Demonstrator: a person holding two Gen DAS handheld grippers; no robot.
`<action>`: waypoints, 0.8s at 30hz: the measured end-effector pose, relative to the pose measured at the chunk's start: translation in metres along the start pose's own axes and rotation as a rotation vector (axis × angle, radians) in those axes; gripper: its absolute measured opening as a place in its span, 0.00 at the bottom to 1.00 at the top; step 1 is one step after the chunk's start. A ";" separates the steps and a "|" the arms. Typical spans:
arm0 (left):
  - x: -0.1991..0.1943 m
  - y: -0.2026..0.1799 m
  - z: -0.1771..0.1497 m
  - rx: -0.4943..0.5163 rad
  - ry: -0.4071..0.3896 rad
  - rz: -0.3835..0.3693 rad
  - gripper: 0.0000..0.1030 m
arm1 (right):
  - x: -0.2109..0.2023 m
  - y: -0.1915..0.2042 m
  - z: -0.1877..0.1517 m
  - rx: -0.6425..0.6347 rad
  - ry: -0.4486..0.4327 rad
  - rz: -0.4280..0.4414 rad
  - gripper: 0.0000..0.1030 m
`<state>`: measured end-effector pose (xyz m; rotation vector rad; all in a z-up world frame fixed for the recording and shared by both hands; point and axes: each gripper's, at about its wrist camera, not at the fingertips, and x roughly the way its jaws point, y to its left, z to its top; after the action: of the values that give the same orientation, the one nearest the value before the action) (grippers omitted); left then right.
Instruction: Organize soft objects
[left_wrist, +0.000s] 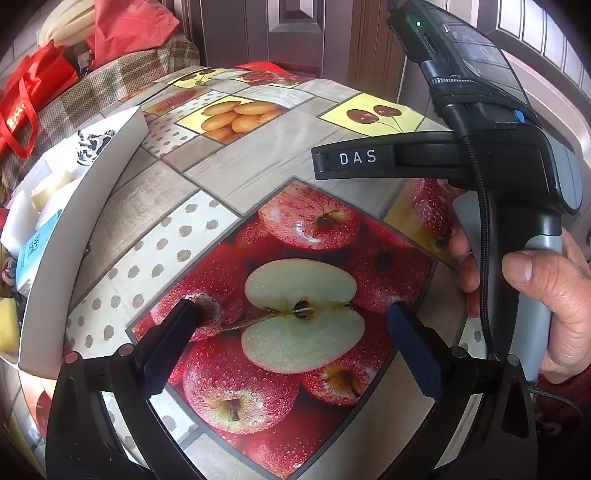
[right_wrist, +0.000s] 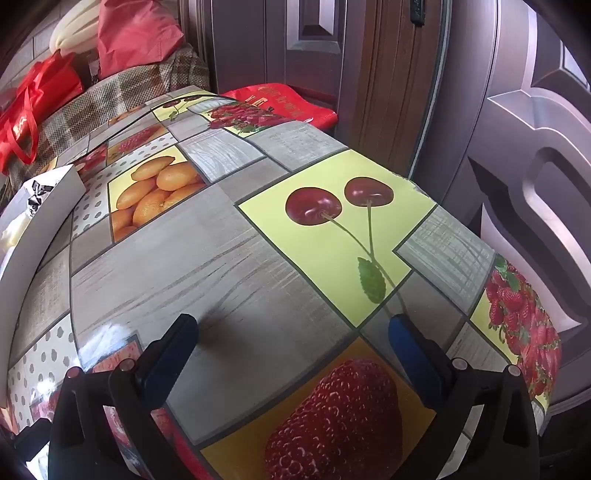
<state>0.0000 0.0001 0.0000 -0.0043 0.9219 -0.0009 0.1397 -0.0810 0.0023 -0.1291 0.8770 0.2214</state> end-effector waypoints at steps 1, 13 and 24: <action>0.000 0.000 0.000 0.001 -0.001 0.002 0.99 | 0.000 0.000 0.000 0.000 0.000 -0.001 1.00; 0.000 0.000 0.000 0.002 -0.001 0.002 1.00 | 0.000 -0.001 0.000 -0.001 -0.002 0.000 1.00; 0.000 0.000 0.000 0.002 -0.001 0.002 0.99 | -0.001 0.000 0.000 -0.002 -0.003 0.001 1.00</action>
<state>0.0000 0.0000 0.0000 -0.0020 0.9210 0.0002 0.1395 -0.0807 0.0029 -0.1300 0.8742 0.2233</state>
